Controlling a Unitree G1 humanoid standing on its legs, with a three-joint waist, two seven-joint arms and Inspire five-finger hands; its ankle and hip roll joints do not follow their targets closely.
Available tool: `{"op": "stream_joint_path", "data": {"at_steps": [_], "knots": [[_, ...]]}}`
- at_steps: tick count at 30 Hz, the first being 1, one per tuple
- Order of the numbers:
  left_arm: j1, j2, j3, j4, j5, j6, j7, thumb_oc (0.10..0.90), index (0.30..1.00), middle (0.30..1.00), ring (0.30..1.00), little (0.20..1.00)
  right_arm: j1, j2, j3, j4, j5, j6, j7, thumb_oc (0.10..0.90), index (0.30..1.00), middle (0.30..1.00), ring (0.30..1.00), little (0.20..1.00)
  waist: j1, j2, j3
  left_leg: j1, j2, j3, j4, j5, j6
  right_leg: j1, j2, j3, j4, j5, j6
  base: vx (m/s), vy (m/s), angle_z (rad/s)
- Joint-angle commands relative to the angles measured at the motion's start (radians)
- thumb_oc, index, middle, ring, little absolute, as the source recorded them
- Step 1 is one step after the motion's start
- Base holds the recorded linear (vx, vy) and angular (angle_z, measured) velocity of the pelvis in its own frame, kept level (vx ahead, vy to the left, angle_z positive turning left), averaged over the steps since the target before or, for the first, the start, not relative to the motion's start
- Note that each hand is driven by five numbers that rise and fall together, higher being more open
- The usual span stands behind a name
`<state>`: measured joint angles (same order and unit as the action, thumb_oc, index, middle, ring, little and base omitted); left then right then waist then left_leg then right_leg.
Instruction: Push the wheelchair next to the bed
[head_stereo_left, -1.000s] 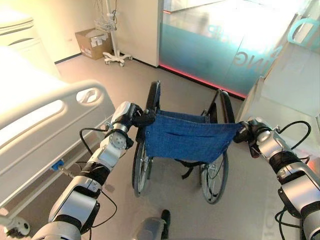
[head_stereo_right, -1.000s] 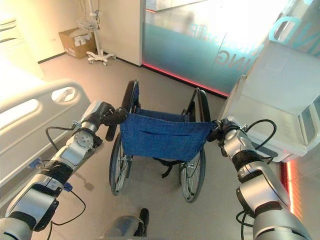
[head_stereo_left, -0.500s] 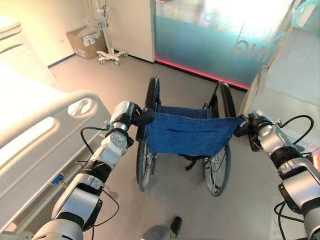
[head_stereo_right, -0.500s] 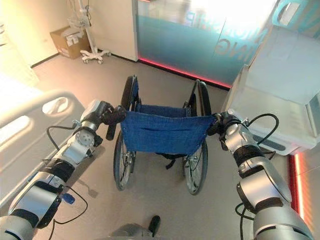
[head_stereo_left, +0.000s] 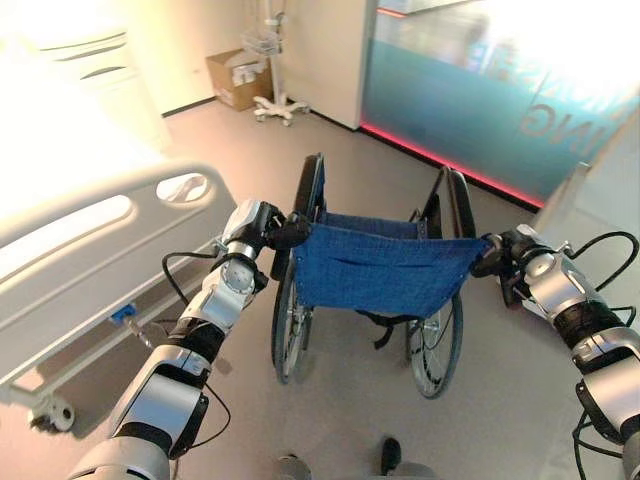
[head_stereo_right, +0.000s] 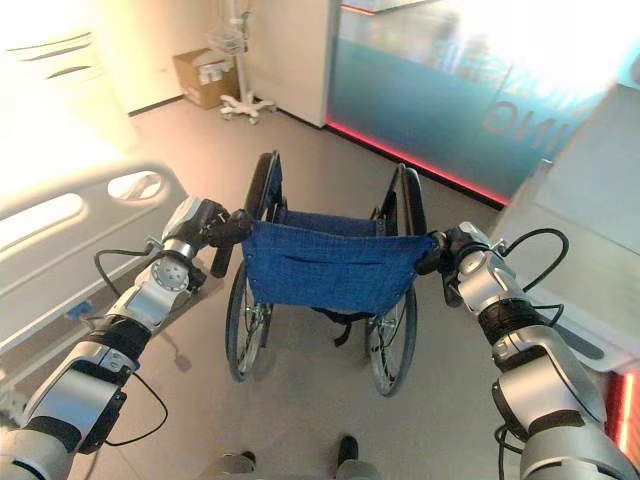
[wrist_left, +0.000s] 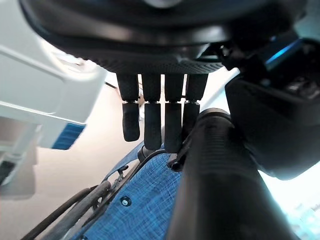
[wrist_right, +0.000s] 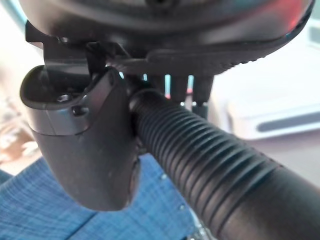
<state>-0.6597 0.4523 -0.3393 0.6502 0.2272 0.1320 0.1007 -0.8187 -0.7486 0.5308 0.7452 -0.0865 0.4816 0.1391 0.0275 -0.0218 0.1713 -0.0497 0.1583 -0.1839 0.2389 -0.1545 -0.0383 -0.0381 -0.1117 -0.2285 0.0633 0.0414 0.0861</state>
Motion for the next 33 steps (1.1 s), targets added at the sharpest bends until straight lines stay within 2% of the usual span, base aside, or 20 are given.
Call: {"op": "stream_joint_path", "data": {"at_steps": [1, 4, 6, 9, 10, 11, 14, 15, 16, 17, 19, 22, 24, 25, 26, 27, 28, 29, 30, 33], "knots": [[0.221, 0.047, -0.165, 0.056, 0.050, 0.071, -0.108, 0.400, 0.300, 0.300, 0.300, 0.300, -0.088, 0.052, 0.123, -0.082, -0.048, -0.171, 0.185, 0.400, 0.300, 0.300, 0.300, 0.300, 0.043, -0.053, 0.038, 0.147, 0.081, 0.105, -0.028, 0.248, -0.065, -0.082, -0.093, 0.057, 0.071, 0.038, 0.044, 0.22, -0.236, 0.61], [0.204, 0.028, -0.180, 0.074, 0.044, 0.049, -0.111, 0.400, 0.300, 0.300, 0.300, 0.300, -0.076, 0.041, 0.108, -0.066, -0.072, -0.184, 0.180, 0.400, 0.300, 0.300, 0.300, 0.300, 0.011, -0.036, 0.031, 0.150, 0.087, 0.176, -0.054, 0.294, -0.075, -0.051, -0.065, 0.019, 0.067, 0.010, 0.011, 0.30, -0.265, 0.89], [0.204, 0.026, -0.185, 0.076, 0.050, 0.032, -0.119, 0.400, 0.300, 0.300, 0.300, 0.300, -0.066, 0.033, 0.098, -0.053, -0.079, -0.189, 0.175, 0.400, 0.300, 0.300, 0.300, 0.300, -0.001, -0.027, 0.024, 0.152, 0.093, 0.190, -0.060, 0.317, -0.080, -0.035, -0.048, 0.015, 0.066, -0.008, -0.004, 0.27, -0.201, 0.91], [0.214, 0.022, -0.185, 0.078, 0.057, 0.012, -0.119, 0.400, 0.300, 0.300, 0.300, 0.300, -0.055, 0.029, 0.088, -0.042, -0.081, -0.198, 0.167, 0.400, 0.300, 0.300, 0.300, 0.300, -0.014, -0.016, 0.014, 0.166, 0.101, 0.185, -0.056, 0.355, -0.090, -0.028, -0.027, 0.017, 0.076, -0.032, -0.021, 0.28, -0.181, 0.65], [0.226, 0.017, -0.181, 0.077, 0.068, 0.009, -0.118, 0.400, 0.300, 0.300, 0.300, 0.300, -0.048, 0.031, 0.090, -0.040, -0.079, -0.205, 0.158, 0.400, 0.300, 0.300, 0.300, 0.300, -0.009, -0.014, 0.011, 0.159, 0.076, 0.161, -0.052, 0.350, -0.081, -0.018, -0.014, 0.031, 0.077, -0.041, -0.027, 0.28, -0.206, 0.12], [0.232, 0.018, -0.177, 0.065, 0.077, 0.018, -0.118, 0.400, 0.300, 0.300, 0.300, 0.300, -0.046, 0.036, 0.091, -0.045, -0.077, -0.208, 0.148, 0.400, 0.300, 0.300, 0.300, 0.300, 0.007, -0.019, 0.016, 0.128, 0.027, 0.137, -0.046, 0.312, -0.059, 0.005, 0.001, 0.049, 0.066, -0.050, -0.032, 0.34, -0.253, -0.08], [0.245, 0.022, -0.164, 0.048, 0.085, 0.026, -0.121, 0.400, 0.300, 0.300, 0.300, 0.300, -0.041, 0.044, 0.097, -0.056, -0.076, -0.214, 0.126, 0.400, 0.300, 0.300, 0.300, 0.300, 0.034, -0.021, 0.029, 0.076, -0.045, 0.132, -0.046, 0.265, -0.039, 0.046, 0.028, 0.056, 0.047, -0.064, -0.036, 0.26, -0.159, -0.14], [0.252, 0.028, -0.157, 0.039, 0.081, 0.030, -0.120, 0.400, 0.300, 0.300, 0.300, 0.300, -0.038, 0.053, 0.102, -0.062, -0.083, -0.225, 0.108, 0.400, 0.300, 0.300, 0.300, 0.300, 0.062, -0.019, 0.043, 0.008, -0.128, 0.136, -0.071, 0.230, -0.021, 0.082, 0.054, 0.062, 0.030, -0.073, -0.039, 0.34, -0.145, 0.18], [0.258, 0.035, -0.154, 0.034, 0.077, 0.029, -0.117, 0.400, 0.300, 0.300, 0.300, 0.300, -0.036, 0.058, 0.105, -0.068, -0.090, -0.227, 0.101, 0.400, 0.300, 0.300, 0.300, 0.300, 0.082, -0.016, 0.057, -0.039, -0.164, 0.143, -0.073, 0.223, -0.016, 0.108, 0.070, 0.071, 0.024, -0.084, -0.040, 0.36, -0.141, 0.19], [0.260, 0.038, -0.153, 0.034, 0.075, 0.026, -0.116, 0.400, 0.300, 0.300, 0.300, 0.300, -0.035, 0.060, 0.106, -0.070, -0.091, -0.227, 0.097, 0.400, 0.300, 0.300, 0.300, 0.300, 0.092, -0.012, 0.062, -0.062, -0.178, 0.148, -0.080, 0.228, -0.016, 0.119, 0.079, 0.073, 0.024, -0.091, -0.042, 0.37, -0.108, -0.33], [0.273, 0.059, -0.152, 0.021, 0.062, 0.015, -0.115, 0.400, 0.300, 0.300, 0.300, 0.300, -0.035, 0.057, 0.109, -0.076, -0.093, -0.239, 0.083, 0.400, 0.300, 0.300, 0.300, 0.300, 0.142, 0.016, 0.085, -0.177, -0.227, 0.174, -0.131, 0.304, -0.019, 0.185, 0.144, 0.103, 0.031, -0.137, -0.061, 0.47, -0.091, -0.78], [0.306, 0.066, -0.139, 0.008, 0.071, 0.012, -0.123, 0.400, 0.300, 0.300, 0.300, 0.300, -0.039, 0.063, 0.110, -0.065, -0.106, -0.261, 0.098, 0.400, 0.300, 0.300, 0.300, 0.300, 0.190, 0.037, 0.083, -0.220, -0.238, 0.196, -0.190, 0.383, -0.026, 0.245, 0.188, 0.118, 0.042, -0.180, -0.077, 0.47, 0.002, -0.87], [0.327, 0.066, -0.130, -0.001, 0.078, 0.015, -0.125, 0.400, 0.300, 0.300, 0.300, 0.300, -0.043, 0.067, 0.112, -0.061, -0.114, -0.271, 0.110, 0.400, 0.300, 0.300, 0.300, 0.300, 0.204, 0.039, 0.078, -0.213, -0.234, 0.214, -0.213, 0.389, -0.024, 0.263, 0.193, 0.116, 0.051, -0.198, -0.078, 0.51, 0.108, -0.99], [0.349, 0.071, -0.119, -0.013, 0.086, 0.015, -0.133, 0.400, 0.300, 0.300, 0.300, 0.300, -0.046, 0.070, 0.114, -0.057, -0.122, -0.280, 0.127, 0.400, 0.300, 0.300, 0.300, 0.300, 0.212, 0.039, 0.068, -0.204, -0.215, 0.275, -0.211, 0.368, -0.014, 0.281, 0.188, 0.096, 0.067, -0.218, -0.074, 0.40, 0.137, -0.55], [0.350, 0.071, -0.118, -0.014, 0.087, 0.015, -0.134, 0.400, 0.300, 0.300, 0.300, 0.300, -0.046, 0.072, 0.114, -0.056, -0.124, -0.281, 0.130, 0.400, 0.300, 0.300, 0.300, 0.300, 0.213, 0.039, 0.067, -0.204, -0.212, 0.286, -0.205, 0.362, -0.012, 0.282, 0.186, 0.093, 0.070, -0.221, -0.074, 0.53, 0.225, -0.04], [0.352, 0.078, -0.115, -0.021, 0.090, 0.011, -0.138, 0.400, 0.300, 0.300, 0.300, 0.300, -0.044, 0.077, 0.115, -0.053, -0.138, -0.291, 0.138, 0.400, 0.300, 0.300, 0.300, 0.300, 0.213, 0.026, 0.058, -0.206, -0.197, 0.356, -0.152, 0.295, 0.019, 0.292, 0.164, 0.066, 0.089, -0.230, -0.069, 0.41, 0.178, 0.24], [0.349, 0.078, -0.118, -0.019, 0.087, 0.011, -0.136, 0.400, 0.300, 0.300, 0.300, 0.300, -0.040, 0.077, 0.117, -0.049, -0.137, -0.298, 0.135, 0.400, 0.300, 0.300, 0.300, 0.300, 0.208, 0.008, 0.054, -0.195, -0.208, 0.370, -0.127, 0.244, 0.037, 0.301, 0.142, 0.057, 0.105, -0.247, -0.064, 0.43, 0.203, -0.04], [0.346, 0.080, -0.119, -0.015, 0.084, 0.015, -0.137, 0.400, 0.300, 0.300, 0.300, 0.300, -0.033, 0.083, 0.113, -0.038, -0.135, -0.309, 0.129, 0.400, 0.300, 0.300, 0.300, 0.300, 0.214, 0.002, 0.048, -0.203, -0.201, 0.391, -0.093, 0.222, 0.062, 0.303, 0.137, 0.049, 0.114, -0.238, -0.061, 0.51, 0.190, -0.49], [0.337, 0.088, -0.127, 0.005, 0.061, 0.014, -0.139, 0.400, 0.300, 0.300, 0.300, 0.300, -0.004, 0.099, 0.101, -0.025, -0.132, -0.326, 0.119, 0.400, 0.300, 0.300, 0.300, 0.300, 0.222, -0.028, 0.035, -0.222, -0.211, 0.384, -0.020, 0.166, 0.088, 0.312, 0.110, 0.032, 0.137, -0.220, -0.043, 0.47, 0.173, -0.51], [0.328, 0.100, -0.130, 0.015, 0.067, 0.007, -0.141, 0.400, 0.300, 0.300, 0.300, 0.300, 0.025, 0.105, 0.097, -0.007, -0.122, -0.345, 0.100, 0.400, 0.300, 0.300, 0.300, 0.300, 0.237, -0.062, 0.032, -0.215, -0.229, 0.339, 0.019, 0.129, 0.115, 0.303, 0.063, 0.020, 0.200, -0.129, 0.006, 0.49, 0.157, 0.03]]}}
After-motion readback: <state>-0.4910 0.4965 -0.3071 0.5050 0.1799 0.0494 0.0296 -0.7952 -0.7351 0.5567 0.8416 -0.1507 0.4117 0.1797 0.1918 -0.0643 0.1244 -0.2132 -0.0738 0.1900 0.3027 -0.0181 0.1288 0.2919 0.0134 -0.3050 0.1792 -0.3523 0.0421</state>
